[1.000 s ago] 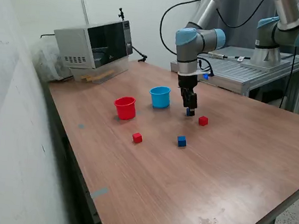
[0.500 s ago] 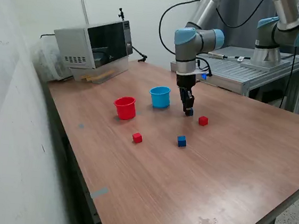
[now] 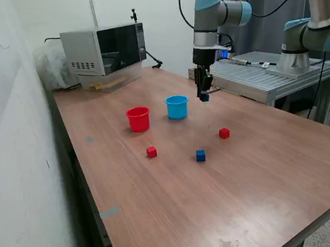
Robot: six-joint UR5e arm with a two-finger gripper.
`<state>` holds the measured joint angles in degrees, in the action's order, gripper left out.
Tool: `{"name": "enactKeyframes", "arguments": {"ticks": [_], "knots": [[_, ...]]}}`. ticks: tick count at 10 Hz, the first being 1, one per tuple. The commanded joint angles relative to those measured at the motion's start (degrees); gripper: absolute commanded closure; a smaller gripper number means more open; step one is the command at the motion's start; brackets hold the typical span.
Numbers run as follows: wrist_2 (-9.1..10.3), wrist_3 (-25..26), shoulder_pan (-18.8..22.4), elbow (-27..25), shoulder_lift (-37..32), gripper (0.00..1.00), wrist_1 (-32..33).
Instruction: Place red objects in the red bin, and blue objects in the blue bin.
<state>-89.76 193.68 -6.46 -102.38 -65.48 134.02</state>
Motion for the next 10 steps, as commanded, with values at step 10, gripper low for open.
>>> {"name": "enactKeyframes", "arguments": {"ticks": [10], "knots": [[-0.07, -4.8, -13.14, 4.47, 4.84, 1.0, -1.83]]}}
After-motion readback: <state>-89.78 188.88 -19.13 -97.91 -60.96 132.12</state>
